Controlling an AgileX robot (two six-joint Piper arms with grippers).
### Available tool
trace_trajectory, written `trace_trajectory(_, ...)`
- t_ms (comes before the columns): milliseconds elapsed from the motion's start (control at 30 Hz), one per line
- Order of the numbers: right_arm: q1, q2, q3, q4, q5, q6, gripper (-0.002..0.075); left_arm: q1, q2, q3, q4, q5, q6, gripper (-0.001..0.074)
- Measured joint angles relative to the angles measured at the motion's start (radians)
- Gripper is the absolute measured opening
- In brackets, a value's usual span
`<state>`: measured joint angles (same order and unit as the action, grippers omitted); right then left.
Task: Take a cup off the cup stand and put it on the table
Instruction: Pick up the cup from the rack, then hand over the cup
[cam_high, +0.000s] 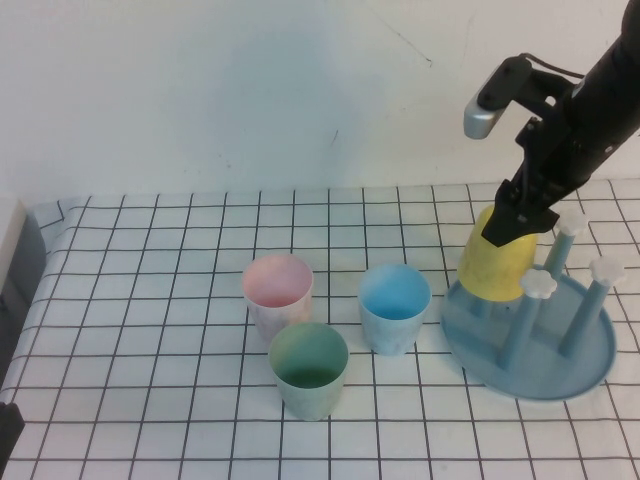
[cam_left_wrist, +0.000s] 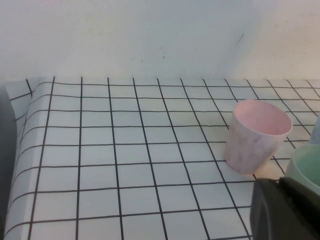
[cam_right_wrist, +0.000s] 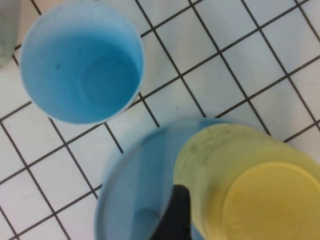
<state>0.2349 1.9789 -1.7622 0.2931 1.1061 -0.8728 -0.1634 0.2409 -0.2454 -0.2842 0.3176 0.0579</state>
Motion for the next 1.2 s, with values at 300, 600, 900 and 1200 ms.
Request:
trace_trajectory(300, 0.0, 0.043, 0.0, -0.002, -0.015, -0.002, 0.0594, 0.0, 0.0, 0.0, 0.0, -0.006, 0.0, -0.0004)
trace_trajectory(600, 0.0, 0.043, -0.023, -0.004, 0.015, -0.002, 0.0538, 0.0, 0.0, 0.0, 0.0, -0.006, 0.004, -0.0004)
trace_trajectory(900, 0.0, 0.037, -0.225, -0.011, 0.124, 0.048, 0.0538, 0.0, 0.0, 0.0, 0.0, -0.012, 0.004, -0.0004)
trace_trajectory(1200, 0.0, -0.128, -0.256, -0.014, 0.128, 0.116, 0.0538, 0.0, 0.0, 0.0, -0.186, -0.006, -0.101, -0.0004)
